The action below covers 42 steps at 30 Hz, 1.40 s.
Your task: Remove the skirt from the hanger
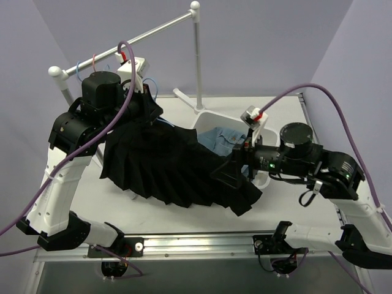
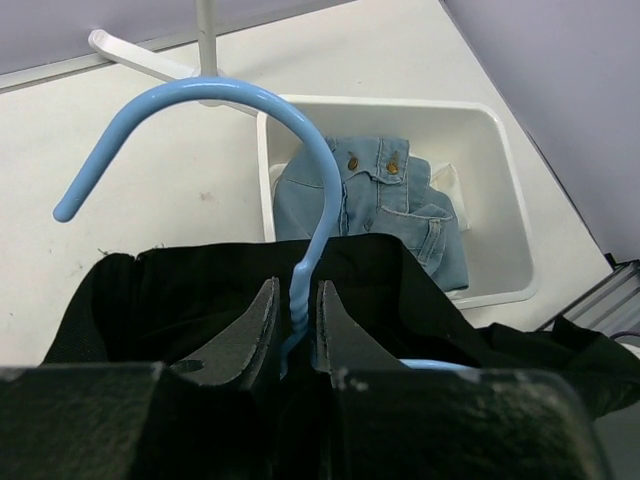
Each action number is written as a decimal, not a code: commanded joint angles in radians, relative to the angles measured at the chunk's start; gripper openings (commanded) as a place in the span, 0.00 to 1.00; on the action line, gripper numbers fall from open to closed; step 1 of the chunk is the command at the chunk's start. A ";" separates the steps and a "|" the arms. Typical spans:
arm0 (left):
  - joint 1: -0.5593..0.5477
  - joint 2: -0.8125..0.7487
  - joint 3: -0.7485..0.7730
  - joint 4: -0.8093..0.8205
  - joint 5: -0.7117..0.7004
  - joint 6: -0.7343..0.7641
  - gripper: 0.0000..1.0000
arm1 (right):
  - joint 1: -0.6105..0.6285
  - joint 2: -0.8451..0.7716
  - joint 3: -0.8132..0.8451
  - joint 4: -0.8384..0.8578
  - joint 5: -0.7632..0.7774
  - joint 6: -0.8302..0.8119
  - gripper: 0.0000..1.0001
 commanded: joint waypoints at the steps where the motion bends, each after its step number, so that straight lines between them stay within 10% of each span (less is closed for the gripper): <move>1: 0.001 -0.019 0.024 0.027 -0.032 -0.016 0.02 | 0.005 -0.053 -0.045 -0.071 0.049 0.012 0.75; 24: 0.002 -0.046 0.040 0.005 -0.021 -0.030 0.02 | 0.005 -0.049 -0.157 -0.088 0.339 0.003 0.62; 28: 0.002 -0.042 0.059 -0.001 -0.021 -0.024 0.02 | 0.005 -0.056 -0.177 -0.104 0.339 -0.002 0.53; 35: 0.002 -0.046 0.065 -0.009 -0.021 -0.017 0.02 | 0.005 -0.101 -0.233 -0.125 0.344 0.029 0.00; 42: 0.002 -0.053 0.048 -0.001 -0.036 -0.019 0.02 | 0.005 -0.116 -0.198 -0.189 0.452 0.066 0.00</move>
